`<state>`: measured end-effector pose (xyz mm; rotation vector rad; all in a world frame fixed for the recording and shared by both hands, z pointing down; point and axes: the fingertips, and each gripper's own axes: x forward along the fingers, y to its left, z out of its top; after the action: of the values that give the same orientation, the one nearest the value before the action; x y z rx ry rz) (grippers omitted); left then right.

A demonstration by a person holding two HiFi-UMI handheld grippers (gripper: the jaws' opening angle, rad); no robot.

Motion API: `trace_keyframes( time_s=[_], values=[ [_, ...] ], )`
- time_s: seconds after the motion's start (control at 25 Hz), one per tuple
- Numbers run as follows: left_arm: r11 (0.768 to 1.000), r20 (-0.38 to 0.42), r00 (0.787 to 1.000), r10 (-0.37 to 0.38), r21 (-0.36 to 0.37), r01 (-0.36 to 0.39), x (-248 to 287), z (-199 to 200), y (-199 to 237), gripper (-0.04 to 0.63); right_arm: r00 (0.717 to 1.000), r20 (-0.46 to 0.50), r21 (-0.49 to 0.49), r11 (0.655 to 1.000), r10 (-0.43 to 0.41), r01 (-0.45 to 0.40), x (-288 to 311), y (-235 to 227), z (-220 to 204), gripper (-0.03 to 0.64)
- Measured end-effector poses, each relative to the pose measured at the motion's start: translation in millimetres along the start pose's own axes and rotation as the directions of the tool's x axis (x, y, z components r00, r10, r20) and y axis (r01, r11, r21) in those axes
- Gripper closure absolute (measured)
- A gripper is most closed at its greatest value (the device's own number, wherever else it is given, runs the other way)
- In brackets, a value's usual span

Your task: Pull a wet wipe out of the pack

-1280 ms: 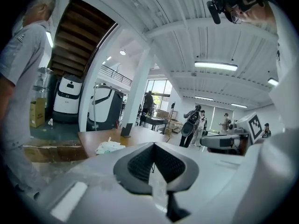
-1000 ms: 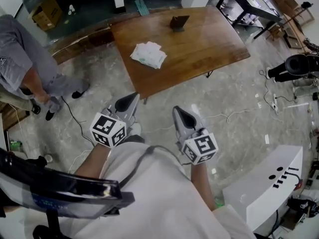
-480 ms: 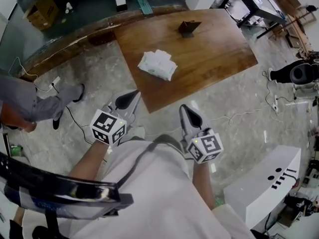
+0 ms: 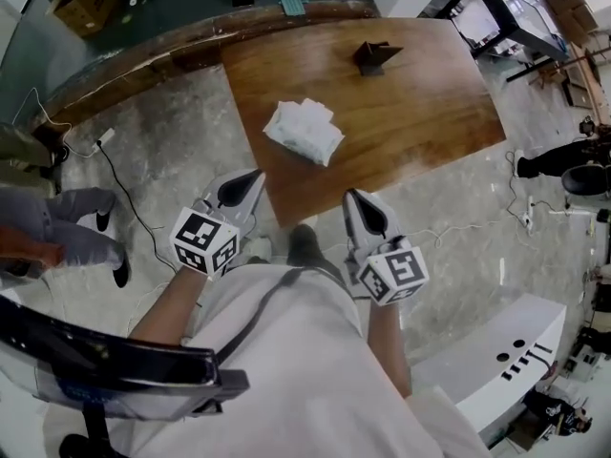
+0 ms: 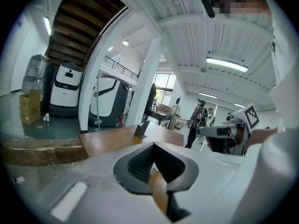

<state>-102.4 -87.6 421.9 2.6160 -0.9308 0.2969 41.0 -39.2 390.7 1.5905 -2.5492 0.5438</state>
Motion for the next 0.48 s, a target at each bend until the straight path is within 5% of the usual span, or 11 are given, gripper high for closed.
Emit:
trace_keyframes(
  time_s=[0.48],
  values=[
    [0.983, 0.017, 0.984, 0.18, -0.035, -0.179, 64, 16, 22, 0.591, 0.963, -0.092, -0.097, 0.96, 0.254, -0.263, 75, -70, 12, 0.609]
  ],
)
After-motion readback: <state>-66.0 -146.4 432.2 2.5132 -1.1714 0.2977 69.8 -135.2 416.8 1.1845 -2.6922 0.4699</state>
